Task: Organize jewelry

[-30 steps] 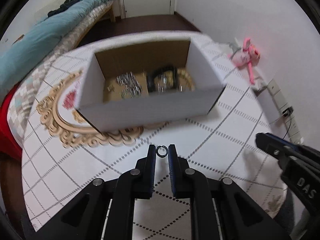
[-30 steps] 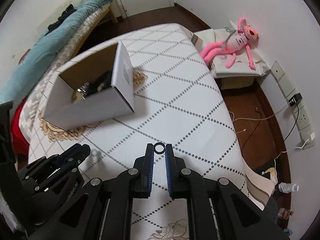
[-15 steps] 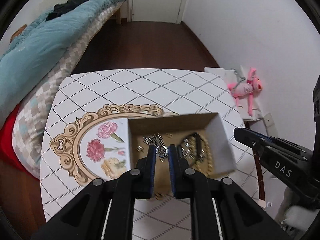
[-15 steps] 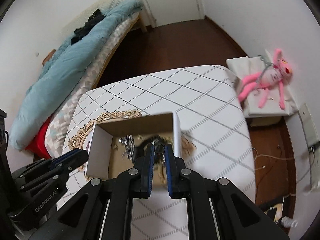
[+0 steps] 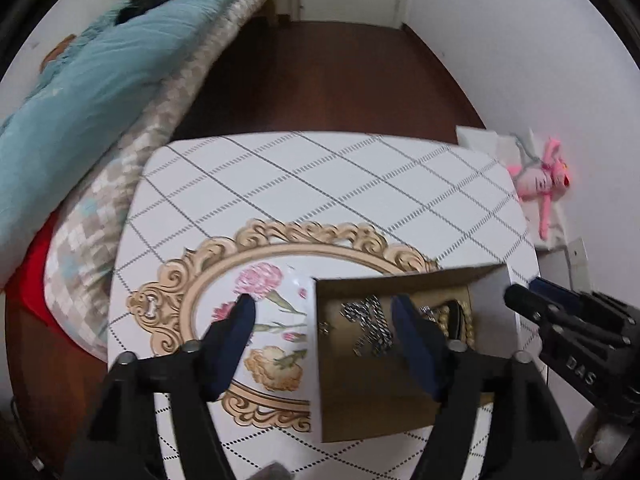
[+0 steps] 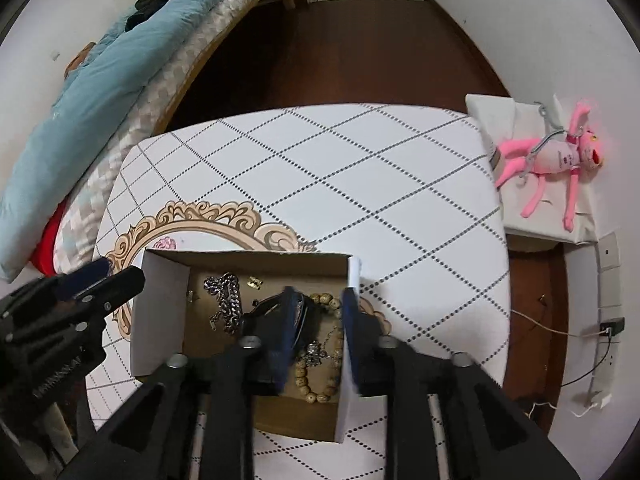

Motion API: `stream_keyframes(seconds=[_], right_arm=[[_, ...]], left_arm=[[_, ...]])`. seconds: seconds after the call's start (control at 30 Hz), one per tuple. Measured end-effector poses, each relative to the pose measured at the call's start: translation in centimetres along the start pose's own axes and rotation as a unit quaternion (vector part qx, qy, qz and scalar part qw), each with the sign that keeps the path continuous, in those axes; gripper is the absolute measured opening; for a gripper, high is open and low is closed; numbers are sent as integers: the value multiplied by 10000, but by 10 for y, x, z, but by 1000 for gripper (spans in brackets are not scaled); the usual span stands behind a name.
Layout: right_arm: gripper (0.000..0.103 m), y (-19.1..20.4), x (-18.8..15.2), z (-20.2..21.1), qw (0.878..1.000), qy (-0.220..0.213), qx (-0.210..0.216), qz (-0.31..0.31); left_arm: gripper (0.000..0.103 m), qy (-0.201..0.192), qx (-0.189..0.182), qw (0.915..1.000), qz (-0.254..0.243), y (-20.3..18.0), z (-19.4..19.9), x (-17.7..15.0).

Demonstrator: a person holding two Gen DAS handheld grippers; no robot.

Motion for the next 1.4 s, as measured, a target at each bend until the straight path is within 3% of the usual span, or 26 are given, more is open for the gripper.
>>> stream_keyframes(seconds=[0.03,0.13,0.27,0.37,0.63,0.8,1.03,1.4], right_arm=[[39,-2,1,4,10000,-57,-42,-9],[53,-9,0,10,9996,-137,-260,-3],[99,-21,-9,14,9978,-122,-643,69],[100,-25,-22,12,9958,-29,-898,201],[101,-18,-51,3,9959,120,-870,234],[101,-14,-57,13,9963,-13,-845,169],[101,-13,-71,55,9948,-418,-914,139],[103,-1,-103,150,9888,-1160,-934,80]], left_arm=[[73,-32,39,10000,5,3,1,1],[94,-61,184,9998,53,10,2,-2],[103,-108,386,9992,-18,14,1,-13],[103,-116,467,9988,-38,15,-2,-26],[103,-15,459,9989,18,11,-4,-47],[103,-115,447,9989,72,10,12,-57],[103,-522,529,9972,123,10,59,-74],[103,-1243,293,9918,-1,-6,155,-96]])
Point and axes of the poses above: each gripper's, at about its wrist camera, not at the fingertips, and z roughly against the way its jaws point, y to its left, x to its top, the point moved 9 cm from there along -z, roughly the way its jaws point, and after that the axes turned 2 degrees about -y, right-handed, at the moved point
